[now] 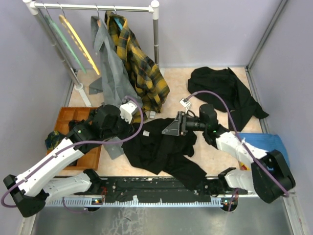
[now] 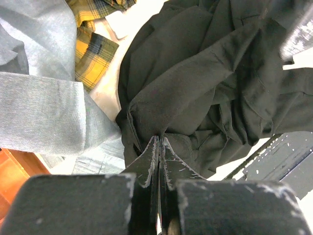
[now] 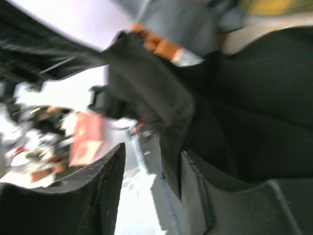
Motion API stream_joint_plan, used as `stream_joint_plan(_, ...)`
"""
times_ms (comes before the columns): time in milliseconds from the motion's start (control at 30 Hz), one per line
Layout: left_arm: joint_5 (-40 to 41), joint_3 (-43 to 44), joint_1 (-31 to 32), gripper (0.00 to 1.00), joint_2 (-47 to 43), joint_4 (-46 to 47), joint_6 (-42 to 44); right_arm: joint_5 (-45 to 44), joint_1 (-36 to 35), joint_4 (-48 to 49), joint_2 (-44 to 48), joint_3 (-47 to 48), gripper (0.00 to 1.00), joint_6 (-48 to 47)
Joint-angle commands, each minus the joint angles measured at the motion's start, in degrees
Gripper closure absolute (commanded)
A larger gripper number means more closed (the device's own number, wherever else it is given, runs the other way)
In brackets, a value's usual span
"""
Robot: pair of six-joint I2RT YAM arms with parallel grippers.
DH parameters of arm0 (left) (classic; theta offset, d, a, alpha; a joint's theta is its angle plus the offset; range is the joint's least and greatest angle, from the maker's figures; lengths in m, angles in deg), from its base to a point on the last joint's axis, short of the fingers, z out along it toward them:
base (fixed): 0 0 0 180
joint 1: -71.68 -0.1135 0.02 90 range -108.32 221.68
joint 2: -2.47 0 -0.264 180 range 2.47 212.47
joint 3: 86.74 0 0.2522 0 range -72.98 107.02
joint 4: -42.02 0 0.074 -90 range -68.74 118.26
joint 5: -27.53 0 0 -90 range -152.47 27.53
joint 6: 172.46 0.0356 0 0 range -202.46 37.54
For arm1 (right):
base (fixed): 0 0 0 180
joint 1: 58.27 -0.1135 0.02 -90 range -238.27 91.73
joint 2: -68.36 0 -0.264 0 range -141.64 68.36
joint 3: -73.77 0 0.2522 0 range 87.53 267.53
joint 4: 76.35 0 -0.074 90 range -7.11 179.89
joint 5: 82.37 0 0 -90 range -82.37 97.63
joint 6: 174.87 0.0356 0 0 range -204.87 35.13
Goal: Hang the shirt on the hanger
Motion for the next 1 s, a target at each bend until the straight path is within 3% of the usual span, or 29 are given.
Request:
stream_joint_plan(0, 0.73, 1.03, -0.74, 1.0, 0.06, 3.44, 0.23, -23.59, 0.63, -37.49, 7.46, 10.26, 0.46, -27.3)
stream_joint_plan(100, 0.65, 1.32, -1.03, 1.0, 0.43, 3.53, 0.59, -35.38, 0.63, -45.28, 11.04, 12.91, 0.3, -31.75)
stream_joint_plan(233, 0.36, 1.4, -1.27, 1.0, 0.56, 3.53, 0.67, -37.2, -0.34, -45.22, 16.89, 13.91, 0.26, -32.25)
stream_joint_plan(300, 0.27, 1.31, -1.37, 1.0, 0.61, 3.49, 0.77, -42.53, -6.11, -45.52, 18.73, 15.56, 0.26, -32.9)
stream_joint_plan(467, 1.07, 1.54, -1.85, 1.0, 0.76, 3.21, 0.57, -65.56, -25.2, -50.49, 14.1, 19.7, 0.25, -35.17)
stream_joint_plan(633, 1.83, 2.06, -2.16, 1.0, 1.1, 2.8, -0.49, -81.06, -30.5, -52.31, 9.89, 18.76, 0.25, -27.52)
stream_joint_plan(967, 1.67, 1.86, -2.36, 1.0, 1.63, 3.06, -1.02, -83.43, -35.27, -50.17, 5.67, 15.59, 0.31, -14.33)
